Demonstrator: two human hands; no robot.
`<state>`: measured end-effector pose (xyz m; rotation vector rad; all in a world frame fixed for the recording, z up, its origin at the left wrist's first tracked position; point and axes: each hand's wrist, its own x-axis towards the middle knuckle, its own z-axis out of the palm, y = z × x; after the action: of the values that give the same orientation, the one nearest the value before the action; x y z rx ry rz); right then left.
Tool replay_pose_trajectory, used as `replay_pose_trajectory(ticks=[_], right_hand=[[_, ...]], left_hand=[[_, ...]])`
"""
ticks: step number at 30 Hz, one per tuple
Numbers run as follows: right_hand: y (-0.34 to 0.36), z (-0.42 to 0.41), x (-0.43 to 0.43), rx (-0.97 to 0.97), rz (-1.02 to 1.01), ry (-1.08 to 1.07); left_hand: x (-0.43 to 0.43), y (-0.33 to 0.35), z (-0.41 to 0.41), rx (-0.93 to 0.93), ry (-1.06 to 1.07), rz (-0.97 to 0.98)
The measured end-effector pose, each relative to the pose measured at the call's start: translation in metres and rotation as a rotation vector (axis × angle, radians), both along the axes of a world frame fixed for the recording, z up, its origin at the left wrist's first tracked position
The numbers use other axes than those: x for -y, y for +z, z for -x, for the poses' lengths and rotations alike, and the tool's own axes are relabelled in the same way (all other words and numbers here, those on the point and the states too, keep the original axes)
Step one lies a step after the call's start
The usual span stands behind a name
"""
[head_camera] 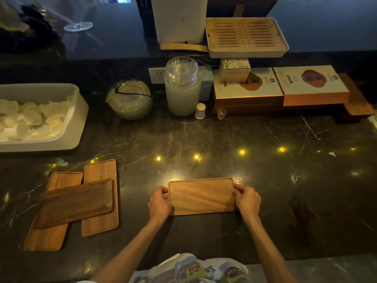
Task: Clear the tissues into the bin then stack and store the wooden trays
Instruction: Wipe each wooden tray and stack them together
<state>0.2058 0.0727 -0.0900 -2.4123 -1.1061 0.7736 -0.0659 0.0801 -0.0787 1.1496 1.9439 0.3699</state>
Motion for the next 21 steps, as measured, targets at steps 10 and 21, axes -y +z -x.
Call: replay_pose_trajectory(ticks=[10,21], right_hand=[[-0.008,-0.002,0.008,0.170,-0.117,0.223],[0.005,0.015,0.041,0.196,0.140,0.462]], left_hand=[[0.011,0.010,-0.005,-0.245,-0.291,-0.138],[0.041,0.013,0.009,-0.305,-0.481,-0.071]])
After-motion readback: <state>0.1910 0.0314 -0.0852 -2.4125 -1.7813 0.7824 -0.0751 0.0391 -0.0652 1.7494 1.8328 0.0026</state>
